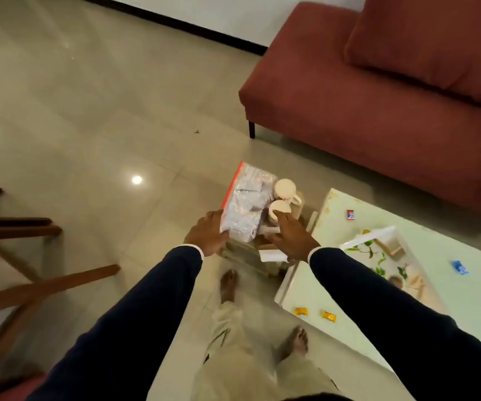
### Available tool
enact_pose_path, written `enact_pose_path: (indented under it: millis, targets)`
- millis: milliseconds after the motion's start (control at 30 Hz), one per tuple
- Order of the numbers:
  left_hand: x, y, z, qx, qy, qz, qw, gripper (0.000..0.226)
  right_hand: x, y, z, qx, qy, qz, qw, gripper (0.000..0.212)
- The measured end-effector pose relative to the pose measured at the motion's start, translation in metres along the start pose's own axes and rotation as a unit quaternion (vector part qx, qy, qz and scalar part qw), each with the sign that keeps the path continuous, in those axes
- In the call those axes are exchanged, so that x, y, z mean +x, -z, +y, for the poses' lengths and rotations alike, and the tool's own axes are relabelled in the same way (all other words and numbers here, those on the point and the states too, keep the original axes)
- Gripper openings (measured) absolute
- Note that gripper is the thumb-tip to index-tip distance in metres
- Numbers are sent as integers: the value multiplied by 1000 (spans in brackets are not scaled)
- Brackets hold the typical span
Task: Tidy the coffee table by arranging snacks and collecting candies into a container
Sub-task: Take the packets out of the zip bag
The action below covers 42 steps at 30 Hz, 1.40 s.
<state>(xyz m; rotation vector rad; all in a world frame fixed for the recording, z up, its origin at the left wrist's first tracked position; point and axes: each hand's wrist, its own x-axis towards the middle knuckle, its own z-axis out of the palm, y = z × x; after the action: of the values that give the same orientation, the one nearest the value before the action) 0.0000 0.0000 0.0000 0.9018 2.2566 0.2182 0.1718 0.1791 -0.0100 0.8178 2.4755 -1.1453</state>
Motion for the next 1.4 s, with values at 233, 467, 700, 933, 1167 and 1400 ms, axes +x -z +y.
enact_pose_path:
  millis: [233, 467, 700, 933, 1167, 1400]
  targets:
    - [146, -27, -70, -116, -4, -135, 984, 67, 108, -70, -18, 223, -140, 38, 964, 67]
    - [233, -55, -106, -276, 39, -91, 956, 60, 173, -133, -7, 307, -311, 130, 890, 71]
    - [252, -69, -102, -409, 76, -119, 901, 18, 200, -147, -3, 476, -381, 181, 772, 72]
    - [243, -50, -116, -479, 166, -114, 854, 40, 223, -135, -27, 554, -300, 147, 763, 56]
    - [193, -3, -116, -533, 102, -91, 835, 21, 193, -94, -49, 515, -245, 139, 810, 70]
    - [117, 36, -72, -512, 19, -88, 854, 8, 85, -31, -39, 550, -167, 136, 807, 46]
